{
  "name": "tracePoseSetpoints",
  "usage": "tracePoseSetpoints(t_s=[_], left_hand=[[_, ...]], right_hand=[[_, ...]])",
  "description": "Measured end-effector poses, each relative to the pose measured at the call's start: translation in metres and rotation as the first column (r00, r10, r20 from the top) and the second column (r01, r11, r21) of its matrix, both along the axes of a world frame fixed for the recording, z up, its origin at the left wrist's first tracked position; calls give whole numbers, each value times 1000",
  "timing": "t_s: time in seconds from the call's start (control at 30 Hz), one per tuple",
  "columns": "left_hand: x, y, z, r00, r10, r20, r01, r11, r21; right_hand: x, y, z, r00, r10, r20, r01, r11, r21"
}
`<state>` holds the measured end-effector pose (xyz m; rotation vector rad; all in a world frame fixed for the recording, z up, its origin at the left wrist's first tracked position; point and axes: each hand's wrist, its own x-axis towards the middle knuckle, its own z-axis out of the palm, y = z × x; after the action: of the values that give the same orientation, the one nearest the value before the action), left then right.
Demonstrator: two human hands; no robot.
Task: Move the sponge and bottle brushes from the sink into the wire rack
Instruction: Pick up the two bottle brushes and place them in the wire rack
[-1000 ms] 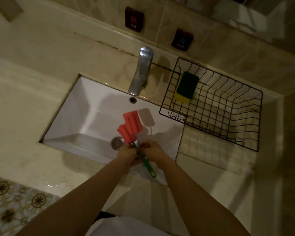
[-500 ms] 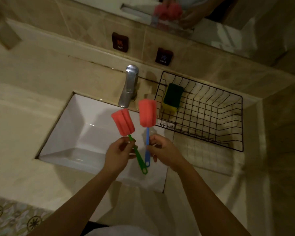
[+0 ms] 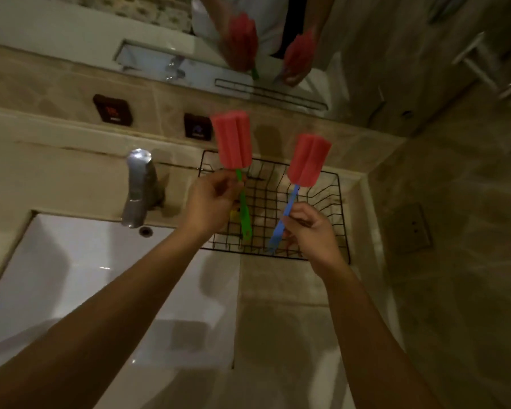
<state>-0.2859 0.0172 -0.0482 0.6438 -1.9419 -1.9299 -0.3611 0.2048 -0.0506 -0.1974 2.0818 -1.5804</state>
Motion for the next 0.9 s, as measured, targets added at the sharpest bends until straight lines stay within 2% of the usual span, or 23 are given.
tracePoseSetpoints(t_s=[0.07, 0.2, 0.37, 0.47, 0.6, 0.83, 0.9], left_hand=[[-18, 6, -6, 999, -30, 41, 32, 998, -54], [-46, 15, -29, 984, -132, 122, 160, 952, -262], [-69, 24, -70, 914, -126, 386, 249, 924, -290], [-74, 23, -89, 857, -138, 496, 311, 906, -286], [-78, 20, -104, 748, -136, 649, 395, 878, -271], [-70, 29, -120, 663, -38, 748, 434, 833, -342], [-64, 33, -124, 682, -13, 731, 417, 829, -374]], right_hand=[[-8, 5, -4, 1000, -28, -1, 28, 1000, -1], [-19, 13, -18, 999, -35, -2, 35, 999, -38], [-37, 16, -38, 997, -77, 31, 78, 997, -17], [-47, 14, -48, 997, -73, 40, 74, 997, -13], [-55, 2, -60, 994, -66, 86, 67, 998, -2], [-55, -12, -85, 983, 24, 184, -55, 984, 168], [-54, -11, -90, 981, 48, 190, -85, 978, 192]])
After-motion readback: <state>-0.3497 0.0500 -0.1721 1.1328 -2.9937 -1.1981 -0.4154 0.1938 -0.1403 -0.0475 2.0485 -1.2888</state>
